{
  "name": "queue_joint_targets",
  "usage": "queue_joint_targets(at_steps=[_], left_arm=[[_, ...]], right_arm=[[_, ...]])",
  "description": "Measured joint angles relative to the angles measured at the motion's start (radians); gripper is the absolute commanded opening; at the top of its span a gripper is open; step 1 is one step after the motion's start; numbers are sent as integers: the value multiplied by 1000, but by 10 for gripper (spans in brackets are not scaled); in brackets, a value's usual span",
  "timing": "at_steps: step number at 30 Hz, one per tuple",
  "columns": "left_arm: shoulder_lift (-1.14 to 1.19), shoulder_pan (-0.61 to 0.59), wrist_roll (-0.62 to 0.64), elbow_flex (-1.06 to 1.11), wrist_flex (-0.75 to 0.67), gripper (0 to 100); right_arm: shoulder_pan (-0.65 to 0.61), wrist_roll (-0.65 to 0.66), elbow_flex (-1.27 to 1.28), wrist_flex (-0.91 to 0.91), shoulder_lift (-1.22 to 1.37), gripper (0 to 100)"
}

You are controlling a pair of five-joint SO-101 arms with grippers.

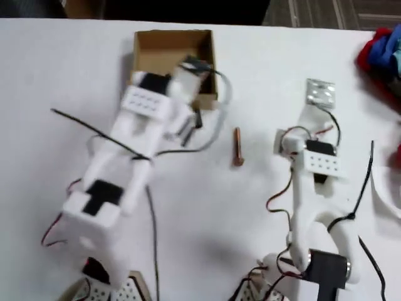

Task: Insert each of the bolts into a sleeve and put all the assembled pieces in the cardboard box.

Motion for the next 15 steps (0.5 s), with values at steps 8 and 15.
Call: queue_joint_targets(at_steps=[8, 15], left_arm=[[256, 121, 84, -284, 20, 177], [473, 141, 66, -605, 32, 177]], right_arm=[[77, -44, 0, -6, 0, 20], [75, -44, 0, -6, 0, 20]])
